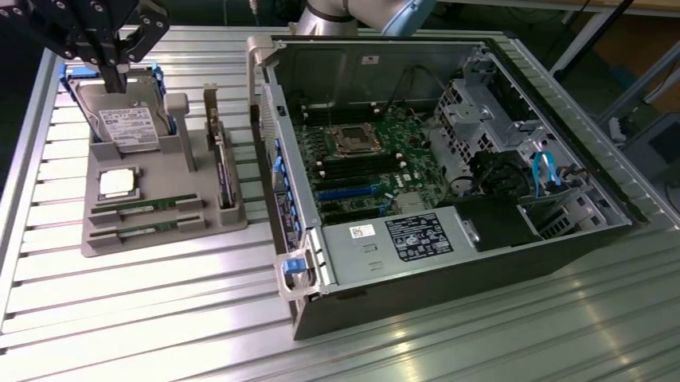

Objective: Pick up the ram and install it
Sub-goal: 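Reach for the ram, then pick up the ram and move it above insertion slot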

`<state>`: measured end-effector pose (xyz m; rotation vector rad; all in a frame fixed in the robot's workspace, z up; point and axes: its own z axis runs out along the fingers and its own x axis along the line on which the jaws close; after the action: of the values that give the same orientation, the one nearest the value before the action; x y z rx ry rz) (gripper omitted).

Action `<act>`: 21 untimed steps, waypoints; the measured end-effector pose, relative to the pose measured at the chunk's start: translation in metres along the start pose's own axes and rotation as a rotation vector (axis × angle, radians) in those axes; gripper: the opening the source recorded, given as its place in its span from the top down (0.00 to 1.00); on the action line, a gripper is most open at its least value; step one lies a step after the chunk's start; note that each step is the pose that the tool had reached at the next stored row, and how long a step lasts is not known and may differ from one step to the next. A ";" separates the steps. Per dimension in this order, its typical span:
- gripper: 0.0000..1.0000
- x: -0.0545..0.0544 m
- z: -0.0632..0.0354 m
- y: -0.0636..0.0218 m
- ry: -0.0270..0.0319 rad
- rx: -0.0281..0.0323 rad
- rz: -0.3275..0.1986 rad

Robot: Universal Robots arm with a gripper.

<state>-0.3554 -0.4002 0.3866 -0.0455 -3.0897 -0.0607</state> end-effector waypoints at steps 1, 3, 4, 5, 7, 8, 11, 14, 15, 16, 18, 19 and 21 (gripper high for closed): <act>0.90 0.000 0.0000 0.0000 -0.0001 0.0000 0.000; 0.90 -0.002 0.0000 -0.0005 -0.0001 0.0000 0.000; 0.90 -0.003 -0.0001 -0.0006 0.0000 0.0000 0.000; 0.90 -0.003 -0.0001 -0.0006 0.0000 0.0000 0.000; 0.90 -0.003 -0.0001 -0.0016 0.0000 0.0001 0.000; 0.90 -0.003 -0.0001 -0.0033 -0.0001 0.0000 0.000; 0.90 -0.003 -0.0003 -0.0073 0.0000 0.0000 0.000; 0.90 -0.003 -0.0004 -0.0075 -0.0001 0.0000 0.000; 0.90 -0.003 -0.0003 -0.0075 -0.0001 0.0000 0.000; 0.90 -0.003 -0.0003 -0.0075 -0.0001 0.0000 0.000; 0.90 -0.003 -0.0003 -0.0075 -0.0001 0.0000 0.000; 0.90 -0.003 -0.0004 -0.0075 0.0000 0.0000 0.000; 0.90 -0.003 -0.0004 -0.0075 0.0000 0.0000 0.000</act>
<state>-0.3526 -0.4077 0.3865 -0.0453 -3.0897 -0.0607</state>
